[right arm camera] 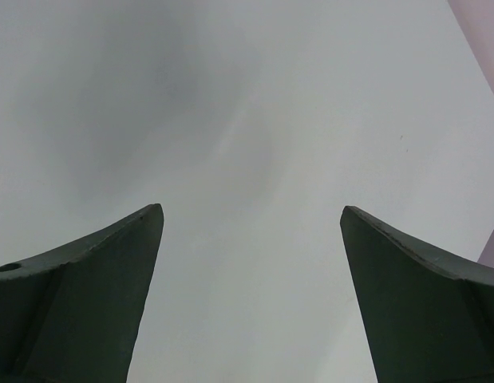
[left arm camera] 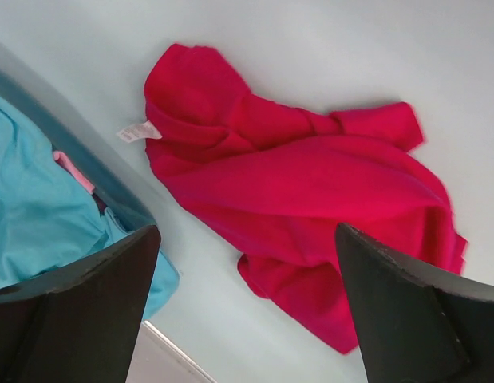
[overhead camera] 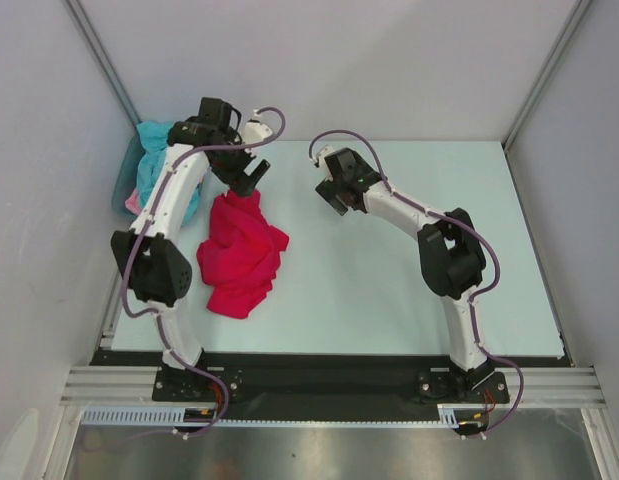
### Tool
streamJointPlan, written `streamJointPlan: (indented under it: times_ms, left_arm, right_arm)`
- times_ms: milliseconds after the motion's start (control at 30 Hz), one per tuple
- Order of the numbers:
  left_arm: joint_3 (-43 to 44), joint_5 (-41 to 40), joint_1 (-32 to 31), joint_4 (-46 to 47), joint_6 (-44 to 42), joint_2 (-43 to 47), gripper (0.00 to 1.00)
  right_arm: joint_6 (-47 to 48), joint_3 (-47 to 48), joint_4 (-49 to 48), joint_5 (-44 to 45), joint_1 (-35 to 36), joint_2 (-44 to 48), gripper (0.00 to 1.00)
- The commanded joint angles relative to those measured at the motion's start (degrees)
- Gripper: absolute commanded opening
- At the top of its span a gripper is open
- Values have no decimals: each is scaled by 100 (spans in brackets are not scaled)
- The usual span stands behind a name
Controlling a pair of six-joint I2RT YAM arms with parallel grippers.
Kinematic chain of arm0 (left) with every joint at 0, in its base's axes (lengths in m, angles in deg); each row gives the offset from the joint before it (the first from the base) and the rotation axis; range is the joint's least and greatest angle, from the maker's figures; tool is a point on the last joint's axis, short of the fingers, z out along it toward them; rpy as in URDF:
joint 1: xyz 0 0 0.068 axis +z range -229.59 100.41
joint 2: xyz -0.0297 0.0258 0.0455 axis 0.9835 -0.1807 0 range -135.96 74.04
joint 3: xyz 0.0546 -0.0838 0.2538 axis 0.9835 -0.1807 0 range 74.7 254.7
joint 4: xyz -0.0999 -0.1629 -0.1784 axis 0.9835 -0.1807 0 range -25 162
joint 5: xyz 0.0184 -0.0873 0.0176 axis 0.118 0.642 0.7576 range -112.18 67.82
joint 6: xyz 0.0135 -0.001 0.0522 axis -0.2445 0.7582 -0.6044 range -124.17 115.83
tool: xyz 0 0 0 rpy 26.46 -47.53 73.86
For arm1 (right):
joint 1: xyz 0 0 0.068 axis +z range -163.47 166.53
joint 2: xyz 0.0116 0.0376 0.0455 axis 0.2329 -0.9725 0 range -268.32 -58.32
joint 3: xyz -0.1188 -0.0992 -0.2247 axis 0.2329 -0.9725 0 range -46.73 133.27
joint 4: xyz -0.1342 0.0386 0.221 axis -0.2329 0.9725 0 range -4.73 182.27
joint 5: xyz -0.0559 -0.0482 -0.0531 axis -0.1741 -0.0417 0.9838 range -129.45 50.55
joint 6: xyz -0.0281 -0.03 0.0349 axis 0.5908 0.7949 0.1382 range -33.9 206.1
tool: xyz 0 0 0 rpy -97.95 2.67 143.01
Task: Fold and stack the t-shirts
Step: Move the tshirt to the center of the board, then flatten the tshirt out
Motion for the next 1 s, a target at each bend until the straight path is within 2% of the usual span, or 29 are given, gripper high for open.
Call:
streamJointPlan:
  times_ms: [0, 133, 367, 467, 800, 967]
  left_arm:
    - [97, -978, -14, 608, 562, -550, 97]
    - [264, -2013, -5, 1064, 676, -1192, 96]
    - [1045, -2113, 4, 1347, 607, -2064, 94]
    - [1195, -2254, 4, 1426, 563, -2318, 89]
    - [1257, -2325, 65, 1540, 616, -2907, 71]
    - [1222, -2404, 118, 1540, 589, -3031, 70]
  right_arm:
    - [-164, 250, 26, 88, -19, 123, 100]
    - [-235, 188, 26, 97, -45, 237, 100]
    - [-323, 4, 18, 106, -124, 448, 100]
    - [-384, 4, 44, 106, -151, 483, 100]
    - [-446, 30, 105, 88, -151, 571, 100]
    - [-332, 13, 88, 97, -159, 633, 100]
